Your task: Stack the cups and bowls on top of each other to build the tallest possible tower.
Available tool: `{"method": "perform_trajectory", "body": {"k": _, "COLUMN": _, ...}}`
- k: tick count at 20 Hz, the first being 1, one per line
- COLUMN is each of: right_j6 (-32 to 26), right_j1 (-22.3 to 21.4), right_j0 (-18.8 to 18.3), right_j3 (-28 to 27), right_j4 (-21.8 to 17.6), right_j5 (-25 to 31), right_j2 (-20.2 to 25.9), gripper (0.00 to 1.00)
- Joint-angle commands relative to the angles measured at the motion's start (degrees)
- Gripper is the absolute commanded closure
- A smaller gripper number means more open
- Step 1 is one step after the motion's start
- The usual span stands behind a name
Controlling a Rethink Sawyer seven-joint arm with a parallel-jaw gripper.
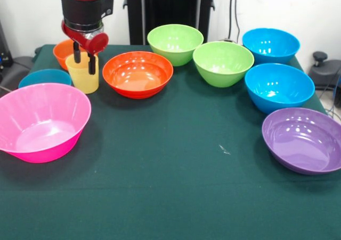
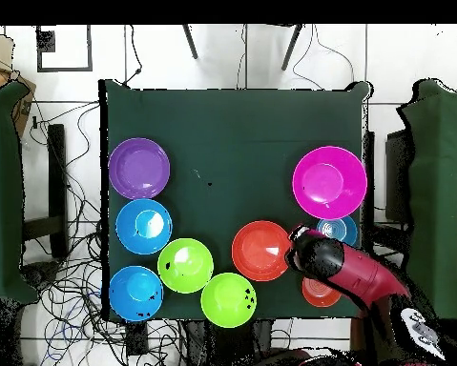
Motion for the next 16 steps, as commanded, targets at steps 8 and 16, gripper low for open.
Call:
{"method": "perform_trajectory", "body": {"k": 8, "right_j6": 7.8, "right_j1": 2.3, "right_j0": -0.1, "right_j3": -1.6, "right_j4": 2.1, "right_j5": -4.7, "right_j2": 5.9, "gripper": 0.0}}
{"method": "perform_trajectory", "body": {"k": 16, "right_j6": 8.5, "right_j1": 3.1, "right_j0": 0.5, "right_j3": -2.1, "right_j4": 2.5, "right_j5": -5.4, "right_j2": 5.4, "gripper": 0.0}}
